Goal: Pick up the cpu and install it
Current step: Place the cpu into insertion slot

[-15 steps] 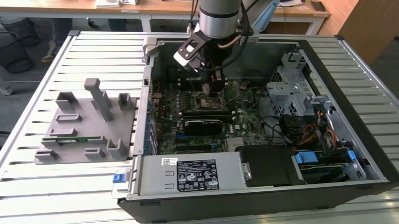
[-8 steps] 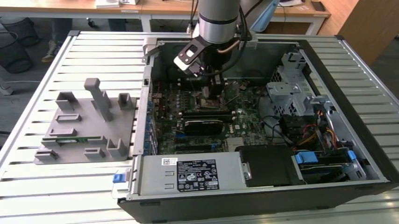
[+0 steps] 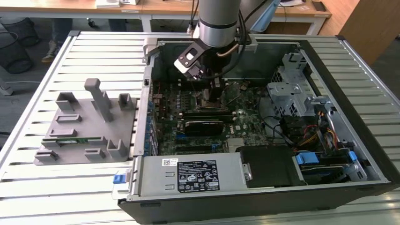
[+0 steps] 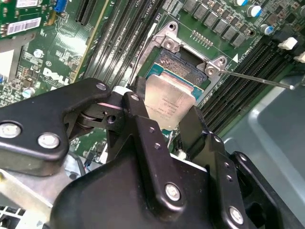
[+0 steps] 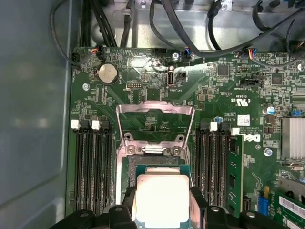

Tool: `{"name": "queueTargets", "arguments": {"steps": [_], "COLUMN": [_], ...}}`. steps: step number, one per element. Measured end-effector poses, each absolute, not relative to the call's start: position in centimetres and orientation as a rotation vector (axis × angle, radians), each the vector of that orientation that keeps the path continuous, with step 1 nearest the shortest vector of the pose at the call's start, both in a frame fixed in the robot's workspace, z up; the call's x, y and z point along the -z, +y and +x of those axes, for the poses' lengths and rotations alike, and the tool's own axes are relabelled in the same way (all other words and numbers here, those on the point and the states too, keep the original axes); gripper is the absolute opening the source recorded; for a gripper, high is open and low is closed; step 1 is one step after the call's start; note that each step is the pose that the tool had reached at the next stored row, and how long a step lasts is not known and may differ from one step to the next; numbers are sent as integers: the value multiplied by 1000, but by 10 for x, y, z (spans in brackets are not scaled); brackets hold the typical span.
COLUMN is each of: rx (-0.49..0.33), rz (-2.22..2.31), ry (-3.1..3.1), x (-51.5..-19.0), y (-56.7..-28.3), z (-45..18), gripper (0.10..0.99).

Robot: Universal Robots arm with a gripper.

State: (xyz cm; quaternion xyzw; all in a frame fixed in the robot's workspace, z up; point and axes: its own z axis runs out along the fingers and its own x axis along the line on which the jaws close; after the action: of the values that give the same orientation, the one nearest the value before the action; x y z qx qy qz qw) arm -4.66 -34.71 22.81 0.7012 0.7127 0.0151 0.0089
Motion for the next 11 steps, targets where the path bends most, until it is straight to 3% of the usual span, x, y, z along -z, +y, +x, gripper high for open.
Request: {"name": "queueTargets", "arguments": {"steps": [11], "rx": [-47], "rz": [2189], "ry": [2228], "x": [-214], "y": [-347], "z": [-47], "gripper": [529]}}
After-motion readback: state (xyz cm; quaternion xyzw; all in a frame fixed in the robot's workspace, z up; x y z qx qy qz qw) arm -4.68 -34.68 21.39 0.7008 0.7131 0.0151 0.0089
